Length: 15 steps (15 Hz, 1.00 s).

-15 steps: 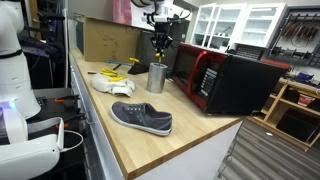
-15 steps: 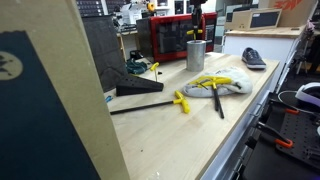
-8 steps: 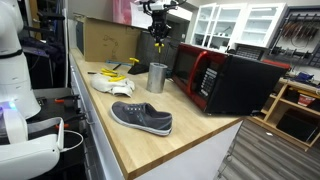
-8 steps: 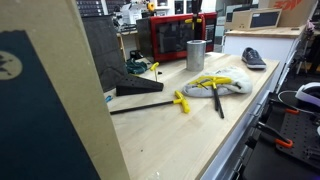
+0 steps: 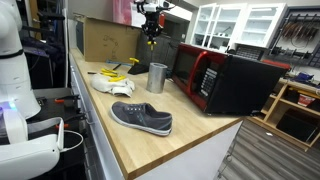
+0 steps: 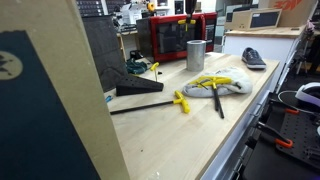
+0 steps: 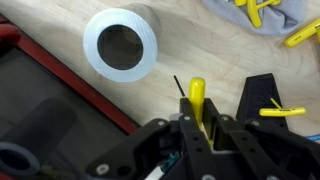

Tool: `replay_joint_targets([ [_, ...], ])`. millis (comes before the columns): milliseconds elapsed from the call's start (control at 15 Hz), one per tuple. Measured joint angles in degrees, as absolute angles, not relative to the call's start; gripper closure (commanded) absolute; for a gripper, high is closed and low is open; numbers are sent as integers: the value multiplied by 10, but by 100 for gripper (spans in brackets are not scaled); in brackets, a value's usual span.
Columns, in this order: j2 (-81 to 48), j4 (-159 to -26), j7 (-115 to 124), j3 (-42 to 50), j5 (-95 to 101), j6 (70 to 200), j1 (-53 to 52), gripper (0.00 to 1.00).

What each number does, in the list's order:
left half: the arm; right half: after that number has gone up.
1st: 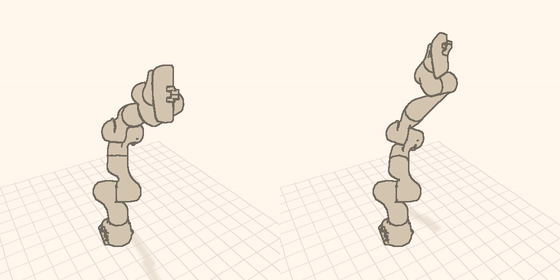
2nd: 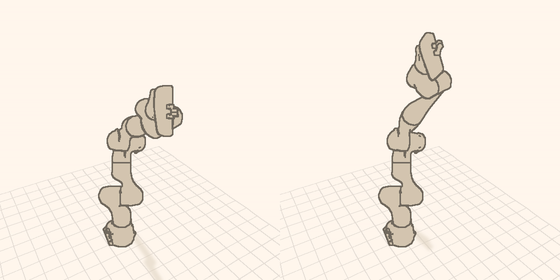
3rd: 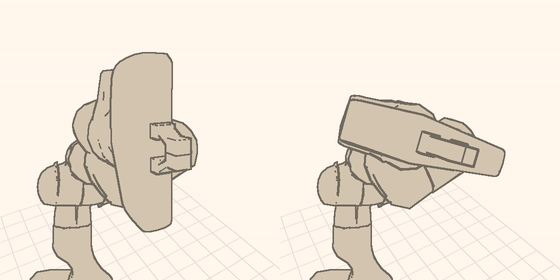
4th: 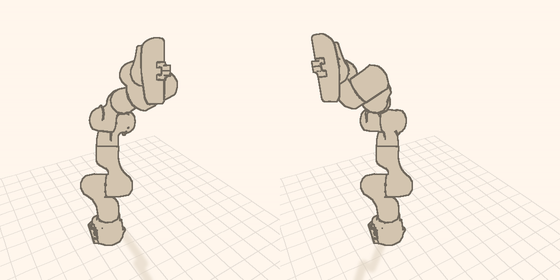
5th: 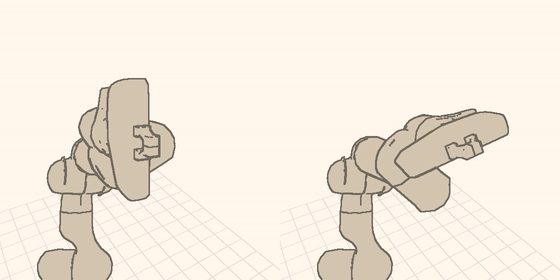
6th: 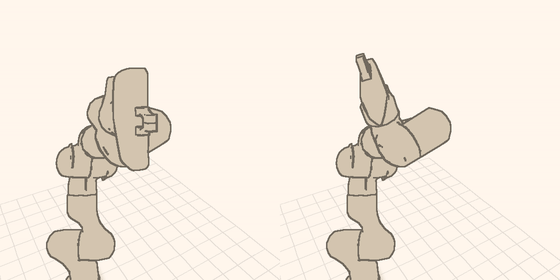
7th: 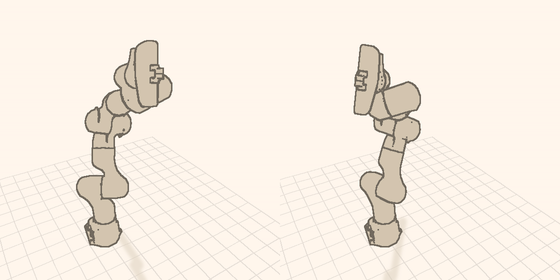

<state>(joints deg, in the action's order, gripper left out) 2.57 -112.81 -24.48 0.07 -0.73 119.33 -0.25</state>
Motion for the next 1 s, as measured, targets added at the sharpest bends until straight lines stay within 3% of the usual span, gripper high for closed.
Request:
replay_joint_targets([
  [800,28,-1121,-378,-62,3,1173,-73,96],
  [867,28,-1118,-401,-65,11,1167,-75,85],
  [1000,27,-1118,-402,-65,12,1166,-76,85],
])
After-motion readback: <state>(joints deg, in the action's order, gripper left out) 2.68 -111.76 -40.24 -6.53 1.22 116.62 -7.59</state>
